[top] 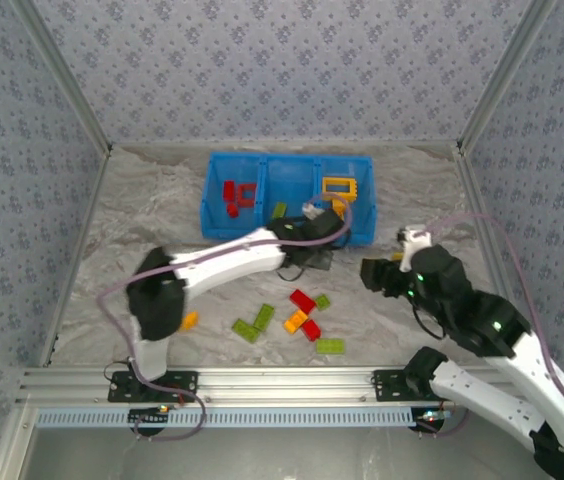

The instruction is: Sort the legos into containers by color

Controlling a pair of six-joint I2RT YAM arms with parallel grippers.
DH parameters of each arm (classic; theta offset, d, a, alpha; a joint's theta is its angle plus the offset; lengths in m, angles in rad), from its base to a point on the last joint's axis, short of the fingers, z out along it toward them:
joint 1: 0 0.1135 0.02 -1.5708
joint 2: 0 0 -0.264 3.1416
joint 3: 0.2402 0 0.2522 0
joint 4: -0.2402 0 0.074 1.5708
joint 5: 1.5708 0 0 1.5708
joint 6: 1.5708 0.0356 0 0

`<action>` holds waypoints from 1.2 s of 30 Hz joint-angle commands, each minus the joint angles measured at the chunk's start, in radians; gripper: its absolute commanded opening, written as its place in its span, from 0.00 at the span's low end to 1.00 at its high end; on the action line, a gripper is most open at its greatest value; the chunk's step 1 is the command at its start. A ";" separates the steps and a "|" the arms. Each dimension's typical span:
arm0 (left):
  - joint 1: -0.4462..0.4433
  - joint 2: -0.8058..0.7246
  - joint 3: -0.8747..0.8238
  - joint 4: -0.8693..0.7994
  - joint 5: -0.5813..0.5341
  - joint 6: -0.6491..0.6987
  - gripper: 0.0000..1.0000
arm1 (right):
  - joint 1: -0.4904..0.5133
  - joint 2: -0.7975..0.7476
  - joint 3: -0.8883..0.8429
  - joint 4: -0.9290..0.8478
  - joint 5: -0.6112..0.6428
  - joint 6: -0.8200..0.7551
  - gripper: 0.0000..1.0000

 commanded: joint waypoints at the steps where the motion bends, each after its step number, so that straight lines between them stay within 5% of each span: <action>1: 0.092 -0.152 -0.110 -0.039 -0.058 -0.016 0.23 | 0.047 0.119 -0.005 0.208 -0.122 -0.081 0.70; 7: 0.335 -0.273 -0.245 -0.036 0.000 0.048 0.24 | 0.245 0.369 0.046 0.406 -0.020 -0.158 0.71; 14: 0.554 -0.100 -0.160 0.083 0.166 0.141 0.25 | 0.419 0.563 0.057 0.637 0.141 -0.213 0.73; 26: 0.626 0.271 0.145 0.051 0.286 0.132 0.30 | 0.460 0.657 0.073 0.657 0.229 -0.203 0.74; 36: 0.627 0.241 0.130 0.052 0.304 0.126 0.54 | 0.413 0.640 0.074 0.450 0.327 -0.018 0.74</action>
